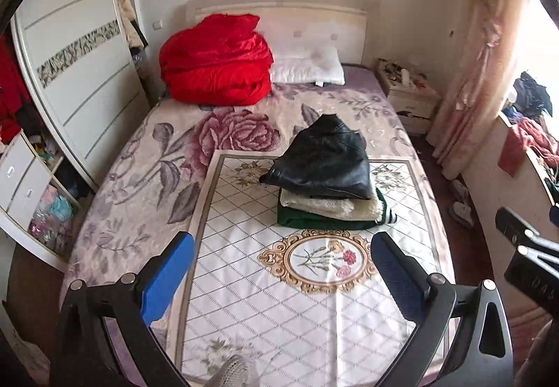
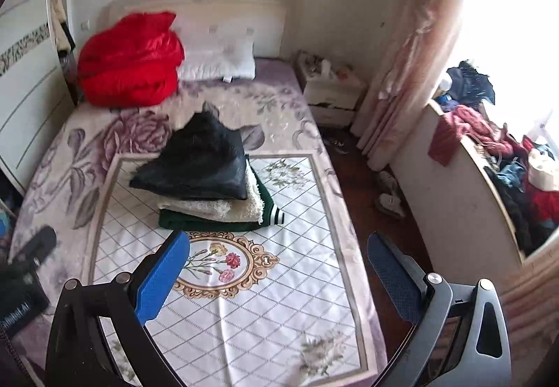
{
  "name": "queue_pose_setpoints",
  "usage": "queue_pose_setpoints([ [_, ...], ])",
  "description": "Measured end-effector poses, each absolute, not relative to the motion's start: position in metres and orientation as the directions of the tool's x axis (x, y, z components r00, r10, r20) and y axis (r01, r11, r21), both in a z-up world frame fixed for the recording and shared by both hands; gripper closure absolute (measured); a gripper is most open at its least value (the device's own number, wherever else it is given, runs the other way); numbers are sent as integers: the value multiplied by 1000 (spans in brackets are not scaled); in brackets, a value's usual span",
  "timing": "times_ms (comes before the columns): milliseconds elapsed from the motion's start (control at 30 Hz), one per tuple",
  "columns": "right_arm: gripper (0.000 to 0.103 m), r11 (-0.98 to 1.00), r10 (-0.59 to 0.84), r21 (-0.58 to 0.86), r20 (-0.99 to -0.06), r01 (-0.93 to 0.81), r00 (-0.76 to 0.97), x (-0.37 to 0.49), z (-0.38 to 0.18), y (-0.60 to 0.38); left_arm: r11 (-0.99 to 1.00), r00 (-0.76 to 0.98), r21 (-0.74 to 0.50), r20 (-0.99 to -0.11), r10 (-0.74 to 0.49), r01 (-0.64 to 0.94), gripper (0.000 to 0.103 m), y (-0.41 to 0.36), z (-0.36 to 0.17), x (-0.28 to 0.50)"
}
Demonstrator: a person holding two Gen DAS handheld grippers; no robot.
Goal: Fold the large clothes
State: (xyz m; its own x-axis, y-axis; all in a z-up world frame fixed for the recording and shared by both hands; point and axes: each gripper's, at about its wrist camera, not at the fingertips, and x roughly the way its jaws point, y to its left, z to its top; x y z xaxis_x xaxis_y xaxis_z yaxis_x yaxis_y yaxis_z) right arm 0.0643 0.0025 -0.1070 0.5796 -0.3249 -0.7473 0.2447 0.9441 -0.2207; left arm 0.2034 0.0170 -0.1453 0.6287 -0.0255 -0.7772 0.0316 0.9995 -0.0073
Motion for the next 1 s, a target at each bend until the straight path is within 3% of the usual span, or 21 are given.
queue_pose_setpoints([
  [467, 0, 957, -288, -176, -659, 230, 694, -106, 33, 12, 1000, 709, 6, -705, 13, -13, 0, 14, -51, 96],
  [1000, 0, 976, -217, -140, -640, 166, 737, -150, 80, 12, 999, 722, 2, -691, 31, -41, 0, 14, -16, 58],
])
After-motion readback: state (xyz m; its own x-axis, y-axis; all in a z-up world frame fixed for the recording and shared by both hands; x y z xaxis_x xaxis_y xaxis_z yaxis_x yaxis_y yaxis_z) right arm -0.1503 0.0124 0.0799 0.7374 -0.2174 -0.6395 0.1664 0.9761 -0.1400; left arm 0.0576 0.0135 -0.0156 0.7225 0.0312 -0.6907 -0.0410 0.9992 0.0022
